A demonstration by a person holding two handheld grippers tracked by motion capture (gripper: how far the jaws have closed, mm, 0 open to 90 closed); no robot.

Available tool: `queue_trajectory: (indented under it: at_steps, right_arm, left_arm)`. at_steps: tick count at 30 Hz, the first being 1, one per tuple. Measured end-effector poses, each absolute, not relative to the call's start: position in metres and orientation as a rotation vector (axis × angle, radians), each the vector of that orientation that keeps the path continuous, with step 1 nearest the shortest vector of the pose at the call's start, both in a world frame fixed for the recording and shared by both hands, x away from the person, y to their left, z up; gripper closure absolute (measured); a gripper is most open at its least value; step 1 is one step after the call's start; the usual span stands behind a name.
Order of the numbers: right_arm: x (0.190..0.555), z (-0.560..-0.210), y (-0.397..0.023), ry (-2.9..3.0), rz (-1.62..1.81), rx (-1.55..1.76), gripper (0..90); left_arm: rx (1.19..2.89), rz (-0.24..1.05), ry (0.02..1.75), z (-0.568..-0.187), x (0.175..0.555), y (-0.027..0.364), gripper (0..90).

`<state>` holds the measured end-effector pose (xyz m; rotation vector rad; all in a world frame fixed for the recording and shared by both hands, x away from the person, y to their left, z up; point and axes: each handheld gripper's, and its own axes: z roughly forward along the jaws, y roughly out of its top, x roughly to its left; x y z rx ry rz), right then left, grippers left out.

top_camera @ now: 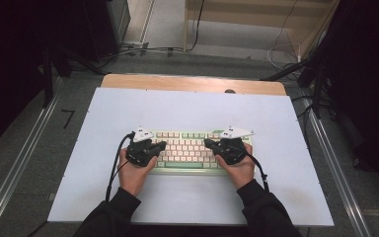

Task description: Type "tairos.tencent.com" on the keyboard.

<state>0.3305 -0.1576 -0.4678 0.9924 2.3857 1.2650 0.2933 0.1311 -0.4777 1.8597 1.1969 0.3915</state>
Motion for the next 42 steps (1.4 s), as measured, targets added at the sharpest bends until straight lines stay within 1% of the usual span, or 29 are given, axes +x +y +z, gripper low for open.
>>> queue_trajectory:
  at_steps: [4, 17, 42]
  right_arm:
    - [0.33, -0.468, -0.158, 2.385, 1.265, 0.991, 88.3]
    - [0.33, -0.468, -0.157, 2.385, 1.263, 0.991, 88.3]
    - [0.329, -0.47, -0.155, 2.398, 1.252, 0.991, 88.3]
  left_arm:
    - [1.862, 0.402, 1.212, -0.48, 0.292, 0.14, 90.0]
    - [1.893, 0.397, 1.237, -0.485, 0.288, 0.147, 90.0]
    - [1.912, 0.386, 1.256, -0.49, 0.29, 0.146, 90.0]
